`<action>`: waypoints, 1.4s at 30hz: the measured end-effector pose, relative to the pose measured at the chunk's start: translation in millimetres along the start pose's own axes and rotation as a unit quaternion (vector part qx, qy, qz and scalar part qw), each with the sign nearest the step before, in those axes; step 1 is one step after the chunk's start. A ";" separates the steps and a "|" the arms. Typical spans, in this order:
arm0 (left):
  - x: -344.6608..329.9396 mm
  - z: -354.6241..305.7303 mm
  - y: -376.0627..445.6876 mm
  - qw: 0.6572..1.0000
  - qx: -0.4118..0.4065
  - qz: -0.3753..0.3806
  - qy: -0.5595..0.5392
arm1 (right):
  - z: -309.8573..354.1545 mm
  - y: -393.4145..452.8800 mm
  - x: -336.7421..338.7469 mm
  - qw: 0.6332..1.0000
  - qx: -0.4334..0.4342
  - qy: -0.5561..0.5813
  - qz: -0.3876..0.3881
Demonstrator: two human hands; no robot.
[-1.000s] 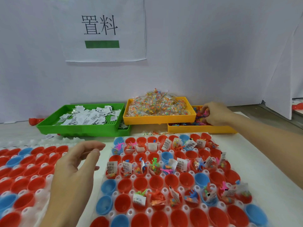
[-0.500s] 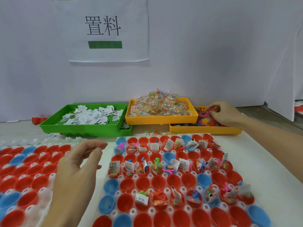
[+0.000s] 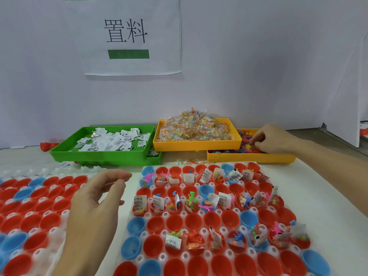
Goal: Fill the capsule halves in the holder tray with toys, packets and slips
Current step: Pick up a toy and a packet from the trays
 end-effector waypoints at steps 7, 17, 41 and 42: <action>1.5 -1.2 -1.2 1.000 -0.003 -0.009 -0.003 | 8.2 -3.7 8.5 0.997 0.002 -0.063 -0.050; -4.6 -14.6 -8.3 1.000 -0.020 0.003 -0.001 | 16.2 -24.5 44.8 0.969 -0.048 0.075 -0.230; -10.8 -0.4 -2.0 0.993 0.011 0.107 0.047 | 321.9 -148.5 -33.4 0.929 0.320 0.099 0.160; -10.9 0.4 -2.1 0.993 0.014 0.107 0.048 | 320.7 -148.8 -41.6 0.929 0.306 0.096 0.185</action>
Point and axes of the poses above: each hand's wrist, its own y-axis towards the middle knuckle, its own x-axis out of the back of the hand, z = x × y, the point moved 8 cm from there along y, towards the middle knuckle, and after that the axes turned 5 degrees about x, right-handed, at the moved point
